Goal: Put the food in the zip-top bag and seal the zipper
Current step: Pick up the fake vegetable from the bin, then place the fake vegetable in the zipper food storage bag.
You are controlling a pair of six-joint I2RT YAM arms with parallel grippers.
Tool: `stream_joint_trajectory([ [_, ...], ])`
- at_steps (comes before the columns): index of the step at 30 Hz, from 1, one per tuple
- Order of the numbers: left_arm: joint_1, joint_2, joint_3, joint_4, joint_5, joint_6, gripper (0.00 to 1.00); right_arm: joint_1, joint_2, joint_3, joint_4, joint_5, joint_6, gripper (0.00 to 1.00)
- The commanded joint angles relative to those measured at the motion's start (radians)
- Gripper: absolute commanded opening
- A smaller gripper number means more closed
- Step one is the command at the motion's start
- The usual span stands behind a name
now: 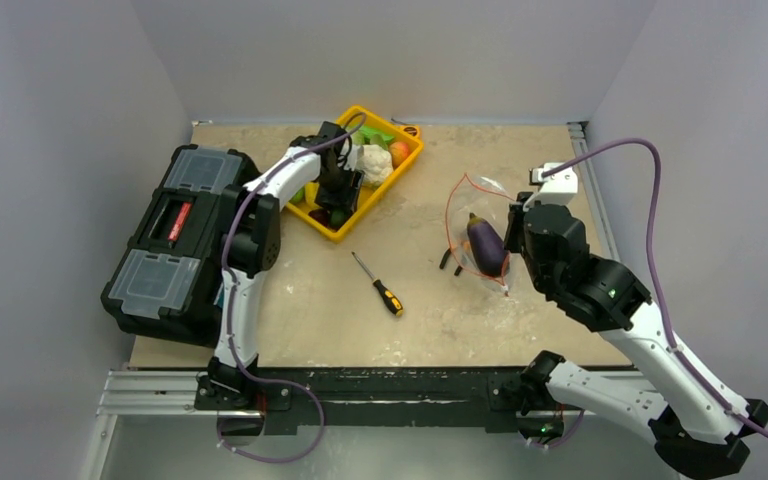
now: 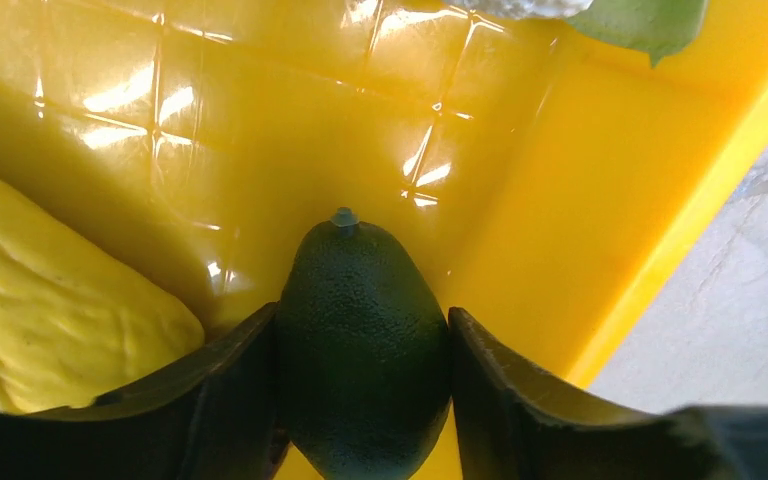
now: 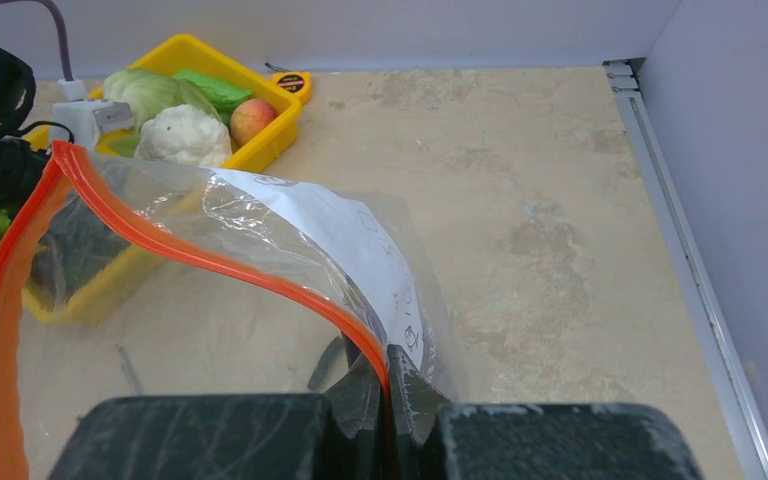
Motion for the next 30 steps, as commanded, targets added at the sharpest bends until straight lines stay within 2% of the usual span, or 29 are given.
stream_joint_trajectory([
  [1, 0.006, -0.012, 0.055, -0.03, 0.024, 0.004, 0.46, -0.003, -0.018, 0.001, 0.045, -0.005, -0.01, 0.0],
  [4, 0.006, -0.078, 0.08, -0.037, 0.002, -0.01, 0.32, -0.002, -0.012, -0.007, 0.064, -0.01, -0.008, 0.0],
  [8, 0.006, -0.249, 0.082, -0.041, 0.0, -0.072, 0.23, -0.002, 0.025, -0.005, 0.064, -0.007, 0.0, 0.0],
  [12, 0.005, -0.475, -0.038, 0.035, 0.18, -0.201, 0.17, -0.002, 0.059, 0.012, 0.054, -0.025, 0.026, 0.0],
  [15, 0.004, -0.685, -0.247, 0.224, 0.407, -0.356, 0.15, -0.002, 0.081, 0.016, 0.059, -0.044, 0.034, 0.0],
  [17, -0.004, -0.827, -0.415, 0.473, 0.528, -0.505, 0.16, -0.003, 0.094, 0.02, 0.063, -0.064, 0.039, 0.0],
  [20, -0.045, -1.003, -0.593, 0.727, 0.603, -0.673, 0.2, -0.002, 0.109, 0.02, 0.081, -0.102, 0.043, 0.0],
  [23, -0.168, -1.13, -0.662, 0.798, 0.539, -0.647, 0.22, -0.002, 0.127, 0.027, 0.094, -0.15, 0.049, 0.0],
  [27, -0.368, -1.227, -0.695, 0.814, 0.399, -0.473, 0.23, -0.002, 0.165, 0.044, 0.102, -0.196, 0.049, 0.0],
  [30, -0.415, -1.255, -0.773, 0.938, 0.384, -0.401, 0.23, -0.002, 0.183, 0.051, 0.105, -0.268, 0.049, 0.0],
])
